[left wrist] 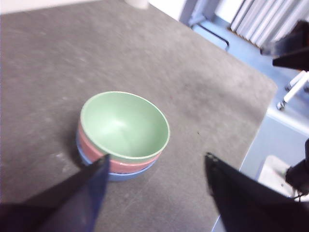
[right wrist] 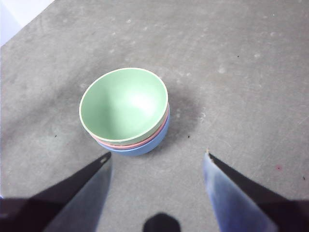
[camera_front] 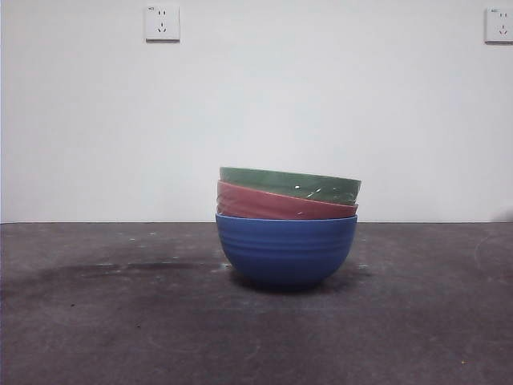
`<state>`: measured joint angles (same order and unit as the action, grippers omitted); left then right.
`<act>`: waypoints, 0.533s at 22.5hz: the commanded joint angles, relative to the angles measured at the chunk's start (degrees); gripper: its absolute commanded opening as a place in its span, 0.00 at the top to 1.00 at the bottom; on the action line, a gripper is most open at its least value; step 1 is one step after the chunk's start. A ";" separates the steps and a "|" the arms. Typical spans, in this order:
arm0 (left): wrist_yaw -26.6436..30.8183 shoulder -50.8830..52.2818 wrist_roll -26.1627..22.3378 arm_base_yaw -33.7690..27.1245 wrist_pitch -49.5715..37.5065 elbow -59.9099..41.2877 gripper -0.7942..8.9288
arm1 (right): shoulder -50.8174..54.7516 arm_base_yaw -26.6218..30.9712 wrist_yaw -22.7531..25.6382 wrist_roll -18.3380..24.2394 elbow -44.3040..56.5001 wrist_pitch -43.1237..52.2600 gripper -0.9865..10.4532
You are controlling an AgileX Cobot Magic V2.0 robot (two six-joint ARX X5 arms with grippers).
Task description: Pick up the green bowl on the top,put the green bowl on the left,pick up the red bowl in the middle,put the red bowl on the right
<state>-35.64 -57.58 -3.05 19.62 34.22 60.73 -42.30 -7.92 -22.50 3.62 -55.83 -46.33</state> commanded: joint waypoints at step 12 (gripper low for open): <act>23.74 -34.03 -10.38 25.09 0.13 16.28 0.54 | -2.71 -0.07 -0.04 -0.74 -0.15 1.18 0.63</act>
<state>-12.19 -91.22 -11.64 44.56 34.33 77.03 -45.01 -7.92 -22.50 3.38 -55.83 -45.36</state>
